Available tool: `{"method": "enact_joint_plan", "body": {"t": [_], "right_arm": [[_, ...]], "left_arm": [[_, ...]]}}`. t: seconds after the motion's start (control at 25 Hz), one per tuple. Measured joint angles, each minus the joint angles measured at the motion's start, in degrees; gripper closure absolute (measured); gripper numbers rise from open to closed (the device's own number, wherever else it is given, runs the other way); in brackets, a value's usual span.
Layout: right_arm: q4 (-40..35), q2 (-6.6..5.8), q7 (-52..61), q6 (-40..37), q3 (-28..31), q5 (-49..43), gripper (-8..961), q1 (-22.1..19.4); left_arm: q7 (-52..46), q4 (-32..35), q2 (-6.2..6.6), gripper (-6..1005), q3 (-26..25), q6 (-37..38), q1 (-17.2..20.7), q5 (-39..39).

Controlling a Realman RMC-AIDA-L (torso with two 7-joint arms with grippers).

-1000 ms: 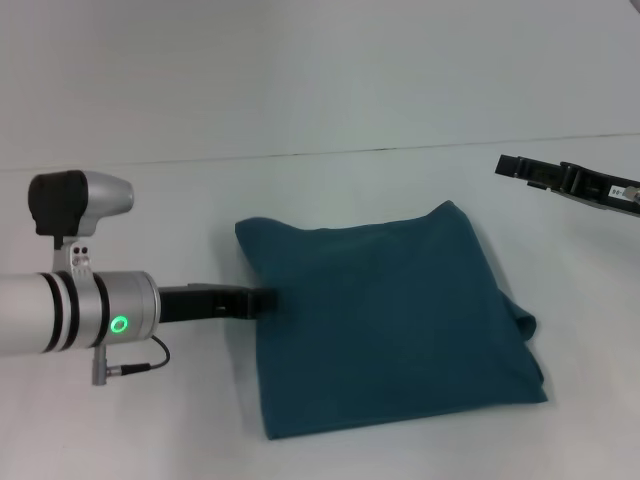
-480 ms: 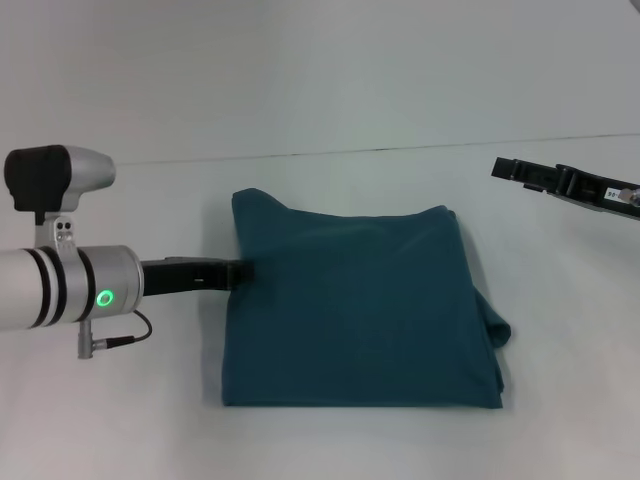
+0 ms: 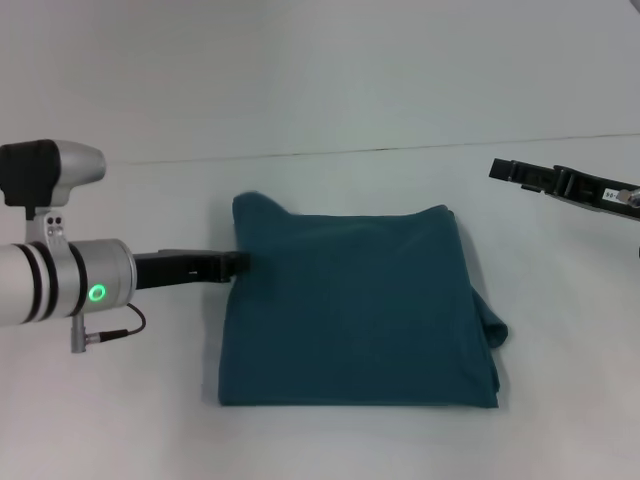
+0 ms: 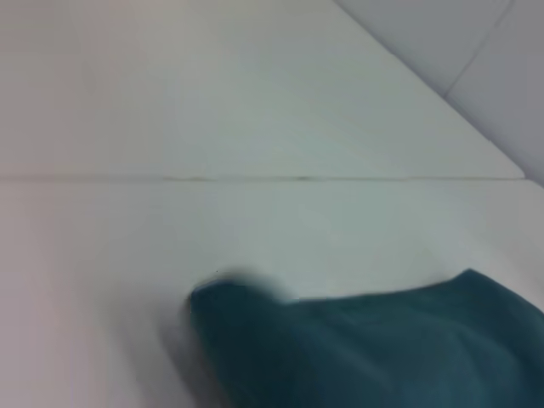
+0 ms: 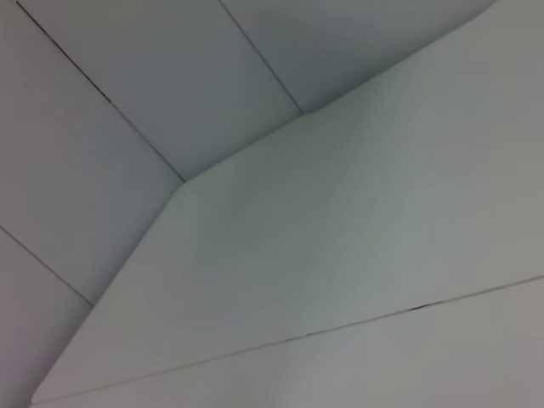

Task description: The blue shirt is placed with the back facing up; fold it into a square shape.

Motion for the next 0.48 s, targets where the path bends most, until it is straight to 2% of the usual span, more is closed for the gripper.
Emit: {"method": "enact_joint_plan", "body": {"t": [0.2,0.28,0.48], "right_arm": [[-0.04,0.03,-1.46,-0.22,-0.01,0.0,130,-0.07],[-0.22,0.04,-2.66,-1.28,0.23,0.23,129,-0.22],[-0.44,-0.18,-8.21,-9.24,0.66,2.83,100,-0.97]], "left_arm": [[-0.49,4.3,-0.11,924,-1.99,0.66,2.69,-0.18],[-0.76,7.27,-0.23,714,-4.97,3.02,4.63,-0.25],[2.46,15.68,-2.08,606,-10.72,17.23,10.5,-2.7]]}}
